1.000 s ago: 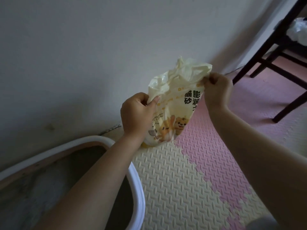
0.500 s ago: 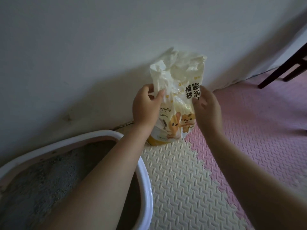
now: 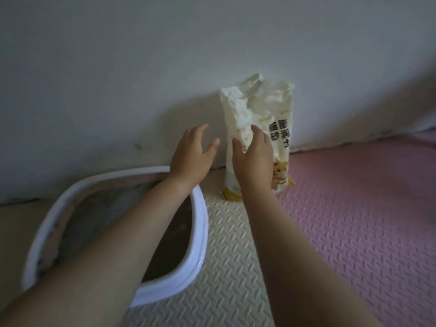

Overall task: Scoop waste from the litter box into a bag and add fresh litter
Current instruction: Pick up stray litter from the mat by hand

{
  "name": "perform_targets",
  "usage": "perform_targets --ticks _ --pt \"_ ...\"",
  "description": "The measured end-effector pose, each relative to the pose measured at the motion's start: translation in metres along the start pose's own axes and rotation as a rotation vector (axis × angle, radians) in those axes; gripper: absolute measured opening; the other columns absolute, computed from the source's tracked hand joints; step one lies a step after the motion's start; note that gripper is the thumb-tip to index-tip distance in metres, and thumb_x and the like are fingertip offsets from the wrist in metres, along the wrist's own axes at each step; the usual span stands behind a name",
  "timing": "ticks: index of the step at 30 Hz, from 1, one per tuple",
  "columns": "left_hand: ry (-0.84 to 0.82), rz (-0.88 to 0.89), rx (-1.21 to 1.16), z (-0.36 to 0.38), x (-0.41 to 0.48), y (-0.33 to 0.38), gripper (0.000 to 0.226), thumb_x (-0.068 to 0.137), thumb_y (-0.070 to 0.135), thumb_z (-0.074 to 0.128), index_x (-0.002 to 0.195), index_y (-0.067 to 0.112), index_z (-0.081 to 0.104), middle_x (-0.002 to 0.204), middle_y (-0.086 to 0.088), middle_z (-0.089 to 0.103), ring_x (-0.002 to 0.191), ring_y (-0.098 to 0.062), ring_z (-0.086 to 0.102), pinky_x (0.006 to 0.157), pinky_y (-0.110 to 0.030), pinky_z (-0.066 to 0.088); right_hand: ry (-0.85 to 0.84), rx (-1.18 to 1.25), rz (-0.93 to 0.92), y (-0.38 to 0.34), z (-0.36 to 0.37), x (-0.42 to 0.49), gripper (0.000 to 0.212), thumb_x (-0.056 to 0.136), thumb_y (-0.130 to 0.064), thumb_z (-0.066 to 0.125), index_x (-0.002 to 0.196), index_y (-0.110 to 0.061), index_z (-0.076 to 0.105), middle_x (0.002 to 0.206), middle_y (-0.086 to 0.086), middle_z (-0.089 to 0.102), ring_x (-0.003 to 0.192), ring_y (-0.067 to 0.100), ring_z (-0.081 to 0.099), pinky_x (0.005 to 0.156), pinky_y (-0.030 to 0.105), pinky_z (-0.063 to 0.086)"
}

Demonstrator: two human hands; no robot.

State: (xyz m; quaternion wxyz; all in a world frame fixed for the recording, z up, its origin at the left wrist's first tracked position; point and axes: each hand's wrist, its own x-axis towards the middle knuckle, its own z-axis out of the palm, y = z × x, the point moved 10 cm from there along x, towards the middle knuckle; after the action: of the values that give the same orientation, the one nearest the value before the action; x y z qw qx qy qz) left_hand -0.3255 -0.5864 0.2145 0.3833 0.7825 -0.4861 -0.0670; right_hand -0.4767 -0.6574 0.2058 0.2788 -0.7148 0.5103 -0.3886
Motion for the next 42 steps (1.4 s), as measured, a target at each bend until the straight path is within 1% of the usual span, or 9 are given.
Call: perform_targets --ticks 5,10,18,23,26,29,32,37,42 --pt "-0.014 -0.053 0.244 -0.065 -0.008 0.000 0.049 0.095 0.040 0.050 0.139 0.019 0.045 0.142 -0.005 0.046 0.131 -0.022 0.041 0.108 -0.036 0.034 -0.149 0.072 -0.076 -0.043 0.039 -0.030 0.056 0.094 -0.036 0.052 0.141 -0.011 0.037 0.143 0.008 0.042 0.132 0.025 0.038 0.104 0.036 0.034" --pt "-0.095 -0.158 0.215 -0.063 -0.032 -0.045 0.055 0.096 0.043 0.046 0.145 0.021 0.035 0.148 -0.001 0.040 0.135 -0.021 0.038 0.109 -0.040 0.035 -0.190 -0.012 -0.099 -0.058 0.055 -0.040 0.055 0.095 -0.039 0.048 0.143 -0.015 0.034 0.146 0.002 0.039 0.135 0.022 0.036 0.105 0.037 0.035" --pt "-0.182 -0.067 0.316 -0.098 -0.068 -0.134 0.063 0.095 0.044 0.048 0.146 0.013 0.031 0.149 -0.006 0.038 0.135 -0.024 0.037 0.110 -0.038 0.031 -0.280 -0.218 -0.291 -0.108 0.106 -0.080 0.056 0.094 -0.035 0.053 0.142 -0.011 0.038 0.144 0.007 0.043 0.133 0.024 0.039 0.107 0.034 0.032" --pt "-0.156 -0.058 0.433 -0.203 -0.083 -0.166 0.059 0.095 0.044 0.045 0.143 0.010 0.037 0.147 -0.011 0.040 0.135 -0.030 0.038 0.110 -0.045 0.031 -0.308 -0.220 -0.321 -0.182 0.122 -0.110 0.054 0.093 -0.032 0.055 0.140 -0.009 0.041 0.145 0.009 0.043 0.134 0.026 0.038 0.109 0.036 0.031" --pt "-0.240 -0.042 0.532 -0.253 -0.094 -0.162 0.059 0.096 0.047 0.039 0.143 0.012 0.036 0.147 -0.009 0.040 0.134 -0.028 0.038 0.108 -0.044 0.032 -0.406 -0.305 -0.282 -0.227 0.125 -0.118 0.056 0.096 -0.035 0.051 0.143 -0.010 0.036 0.148 0.007 0.038 0.136 0.025 0.034 0.110 0.036 0.029" --pt "-0.262 -0.137 0.532 -0.313 -0.102 -0.154 0.063 0.095 0.052 0.032 0.144 0.012 0.035 0.150 -0.009 0.036 0.134 -0.029 0.038 0.107 -0.046 0.034 -0.508 -0.377 -0.299 -0.278 0.111 -0.128 0.055 0.097 -0.036 0.046 0.143 -0.007 0.036 0.149 0.009 0.037 0.137 0.026 0.033 0.112 0.037 0.027" --pt "-0.261 -0.201 0.544 -0.389 -0.110 -0.130 0.067 0.093 0.053 0.026 0.143 0.011 0.036 0.153 -0.012 0.031 0.134 -0.032 0.038 0.104 -0.048 0.036 -0.561 -0.423 -0.330 -0.345 0.079 -0.129 0.060 0.095 -0.043 0.038 0.141 -0.005 0.039 0.148 0.011 0.039 0.137 0.028 0.034 0.111 0.039 0.029" --pt "-0.213 -0.237 0.567 -0.550 -0.106 -0.060 0.063 0.094 0.049 0.033 0.143 0.010 0.036 0.154 -0.013 0.028 0.138 -0.035 0.032 0.104 -0.053 0.034 -0.635 -0.457 -0.398 -0.498 0.018 -0.121 0.057 0.094 -0.032 0.054 0.141 -0.004 0.038 0.148 0.014 0.038 0.138 0.031 0.033 0.112 0.043 0.031" --pt "-0.158 -0.272 0.519 -0.687 -0.096 0.008 0.061 0.096 0.049 0.030 0.146 0.014 0.031 0.155 -0.010 0.026 0.142 -0.032 0.024 0.112 -0.049 0.024 -0.673 -0.406 -0.428 -0.638 -0.023 -0.140 0.059 0.094 -0.038 0.046 0.144 -0.007 0.035 0.150 0.009 0.035 0.140 0.025 0.029 0.110 0.038 0.030"
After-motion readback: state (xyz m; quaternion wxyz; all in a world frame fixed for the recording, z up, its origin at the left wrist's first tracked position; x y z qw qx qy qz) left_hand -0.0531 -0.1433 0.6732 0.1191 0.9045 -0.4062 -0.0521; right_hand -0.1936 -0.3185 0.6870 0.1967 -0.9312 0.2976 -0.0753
